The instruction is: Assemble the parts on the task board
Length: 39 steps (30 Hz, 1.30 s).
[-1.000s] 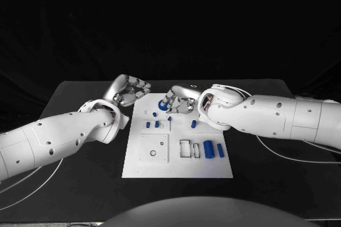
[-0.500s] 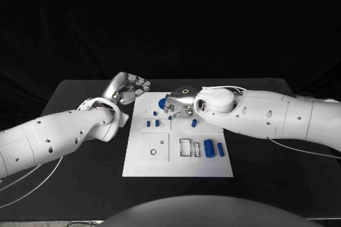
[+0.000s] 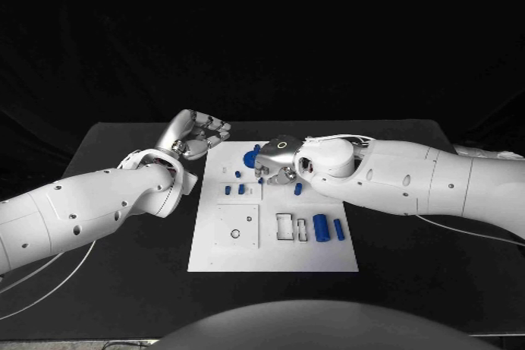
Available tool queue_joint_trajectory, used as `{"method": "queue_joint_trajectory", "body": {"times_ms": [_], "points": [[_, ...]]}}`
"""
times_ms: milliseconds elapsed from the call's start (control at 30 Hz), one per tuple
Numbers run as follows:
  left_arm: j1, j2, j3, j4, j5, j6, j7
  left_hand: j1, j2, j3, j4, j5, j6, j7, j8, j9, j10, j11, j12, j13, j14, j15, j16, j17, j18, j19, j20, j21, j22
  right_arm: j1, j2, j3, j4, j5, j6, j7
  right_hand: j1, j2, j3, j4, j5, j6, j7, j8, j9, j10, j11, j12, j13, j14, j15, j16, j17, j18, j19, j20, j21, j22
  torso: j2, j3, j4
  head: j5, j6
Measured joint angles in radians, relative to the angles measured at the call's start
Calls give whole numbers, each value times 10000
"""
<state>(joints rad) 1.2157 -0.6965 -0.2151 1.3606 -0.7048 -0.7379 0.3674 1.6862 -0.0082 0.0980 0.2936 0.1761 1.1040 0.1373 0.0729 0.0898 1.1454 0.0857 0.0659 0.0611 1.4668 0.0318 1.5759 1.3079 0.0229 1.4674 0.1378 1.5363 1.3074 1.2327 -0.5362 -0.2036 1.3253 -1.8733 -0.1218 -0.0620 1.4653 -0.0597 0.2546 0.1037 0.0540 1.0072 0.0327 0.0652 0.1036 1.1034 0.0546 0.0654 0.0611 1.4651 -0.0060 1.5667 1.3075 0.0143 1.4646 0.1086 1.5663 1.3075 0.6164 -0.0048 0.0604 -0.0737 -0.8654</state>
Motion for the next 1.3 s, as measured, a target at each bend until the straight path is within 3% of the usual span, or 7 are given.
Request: {"method": "queue_joint_trajectory", "body": {"times_ms": [867, 1300], "points": [[19, 0, 0, 20, 0, -11, 8, 1, 0, 1, 0, 0, 0, 0, 0, 1, 0, 0, 0, 0, 0, 0, 0, 0, 0, 0, 0, 37, 0, -196, 436, -3, -477, -171, -101, -107, -1, 1, 135, 25, 0, 0, 0, 0, -17, -36, -35, 0, 2, -21, -51, 0, -2, -1, -2, -69, 0, -2, -1, 1, 7, -30, 3], [32, 4, 0, 28, -1, -10, 8, 1, 0, 1, 0, 0, 37, -37, 0, 1, 0, 0, 0, 1, -37, -36, 0, 0, 0, 0, 0, 37, 0, -279, 578, -6, -587, -184, -106, -145, 39, 41, 206, -47, 0, 96, -21, 0, -17, -71, -70, 0, 2, 15, -87, 0, -2, 0, 34, -104, 0, 6, 3, 4, 6, -27, -51]]}}
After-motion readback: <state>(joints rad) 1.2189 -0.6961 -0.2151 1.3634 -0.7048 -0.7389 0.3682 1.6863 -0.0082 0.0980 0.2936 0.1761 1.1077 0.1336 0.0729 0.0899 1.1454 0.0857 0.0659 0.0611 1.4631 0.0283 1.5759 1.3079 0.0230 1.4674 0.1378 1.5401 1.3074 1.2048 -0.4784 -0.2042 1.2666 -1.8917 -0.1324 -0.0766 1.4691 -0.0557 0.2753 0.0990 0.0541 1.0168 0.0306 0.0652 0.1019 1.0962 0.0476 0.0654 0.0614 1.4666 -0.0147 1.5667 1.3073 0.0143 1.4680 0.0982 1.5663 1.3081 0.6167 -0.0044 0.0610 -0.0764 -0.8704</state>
